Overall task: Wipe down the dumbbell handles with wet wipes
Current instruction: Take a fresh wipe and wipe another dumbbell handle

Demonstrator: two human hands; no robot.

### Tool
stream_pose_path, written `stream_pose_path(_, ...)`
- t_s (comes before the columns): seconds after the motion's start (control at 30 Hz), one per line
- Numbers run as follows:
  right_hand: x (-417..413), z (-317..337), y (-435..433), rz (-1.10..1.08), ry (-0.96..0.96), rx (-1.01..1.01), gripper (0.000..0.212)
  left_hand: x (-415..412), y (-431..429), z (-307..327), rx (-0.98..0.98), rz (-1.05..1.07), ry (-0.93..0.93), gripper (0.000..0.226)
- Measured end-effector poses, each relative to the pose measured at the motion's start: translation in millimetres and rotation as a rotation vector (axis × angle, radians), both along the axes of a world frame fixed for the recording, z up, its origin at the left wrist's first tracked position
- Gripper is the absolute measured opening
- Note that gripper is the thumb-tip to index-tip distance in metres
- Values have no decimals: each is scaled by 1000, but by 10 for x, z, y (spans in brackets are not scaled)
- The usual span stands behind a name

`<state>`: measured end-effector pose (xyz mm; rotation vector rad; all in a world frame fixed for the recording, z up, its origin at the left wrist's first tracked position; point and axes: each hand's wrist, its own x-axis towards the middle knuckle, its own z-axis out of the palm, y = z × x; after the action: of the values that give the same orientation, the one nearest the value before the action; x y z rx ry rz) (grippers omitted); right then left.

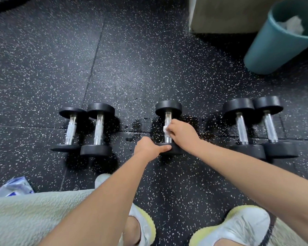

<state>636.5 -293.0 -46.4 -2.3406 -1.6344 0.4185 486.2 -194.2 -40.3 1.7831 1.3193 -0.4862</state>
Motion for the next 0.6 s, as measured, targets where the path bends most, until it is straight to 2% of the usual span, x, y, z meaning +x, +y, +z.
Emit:
stream_pose_path(0.1,109,19,154,0,-47,-20,14,-4,-27,13,27,16,-7,71)
stream_pose_path(0.27,198,67,428,-202,-27,0,19,-20,-33,2,17,23,2,70)
stream_pose_path(0.33,122,80,339,-169,-13,-41,19,-33,-16,-27,11,20,3,70)
stream_pose_path(0.5,44,151,37,127,53,-143,15,-43,-18,-17,21,16,-13,67)
stream_pose_path(0.6,134,188,201,53,49,-121,13,-41,-27,-18,27,10,-12,68)
